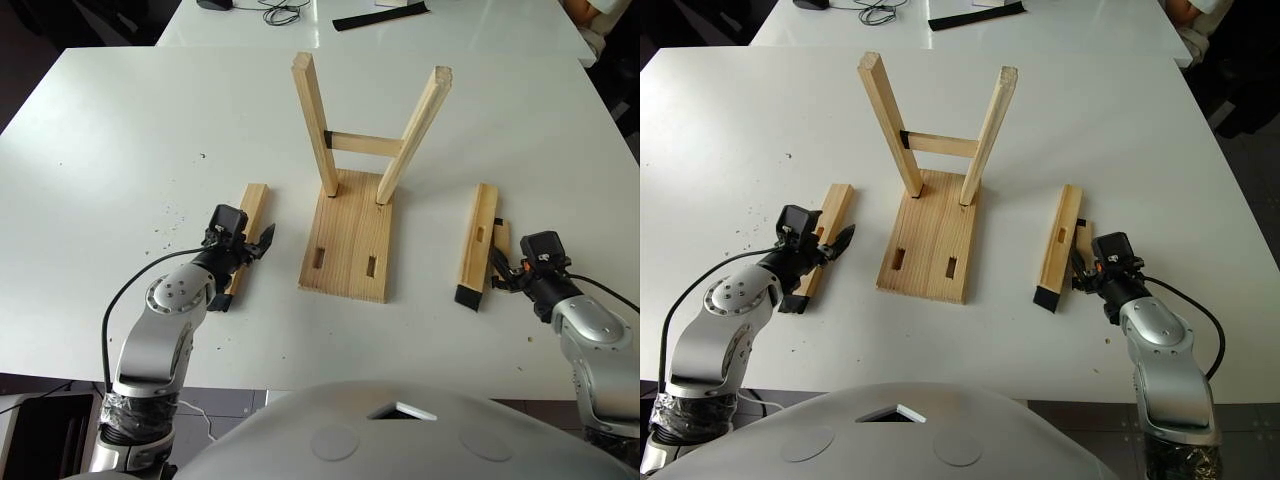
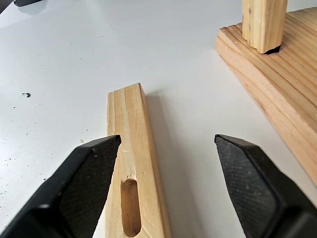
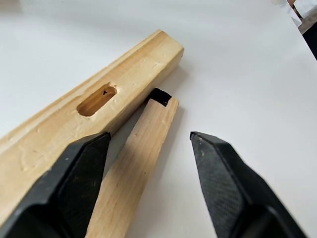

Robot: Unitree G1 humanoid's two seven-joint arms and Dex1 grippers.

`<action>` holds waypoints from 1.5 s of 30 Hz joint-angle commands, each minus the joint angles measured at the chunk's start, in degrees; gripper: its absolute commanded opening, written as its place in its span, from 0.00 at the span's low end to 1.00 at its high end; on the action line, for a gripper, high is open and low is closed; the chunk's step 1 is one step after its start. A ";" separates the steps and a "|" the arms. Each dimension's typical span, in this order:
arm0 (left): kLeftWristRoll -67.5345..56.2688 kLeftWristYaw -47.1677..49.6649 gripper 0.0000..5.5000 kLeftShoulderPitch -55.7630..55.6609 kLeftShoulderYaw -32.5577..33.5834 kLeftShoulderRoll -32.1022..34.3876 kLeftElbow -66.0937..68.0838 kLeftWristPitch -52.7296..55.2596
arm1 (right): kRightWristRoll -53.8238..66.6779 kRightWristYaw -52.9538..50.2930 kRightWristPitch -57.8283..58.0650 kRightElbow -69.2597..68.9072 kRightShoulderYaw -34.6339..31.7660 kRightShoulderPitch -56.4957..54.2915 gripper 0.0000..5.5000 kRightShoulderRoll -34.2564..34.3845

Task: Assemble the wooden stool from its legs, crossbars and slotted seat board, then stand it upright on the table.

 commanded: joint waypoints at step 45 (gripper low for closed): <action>0.83 -0.48 0.64 -4.72 0.70 0.27 2.14 0.34 | 3.19 1.45 1.02 12.72 1.98 2.70 0.24 0.94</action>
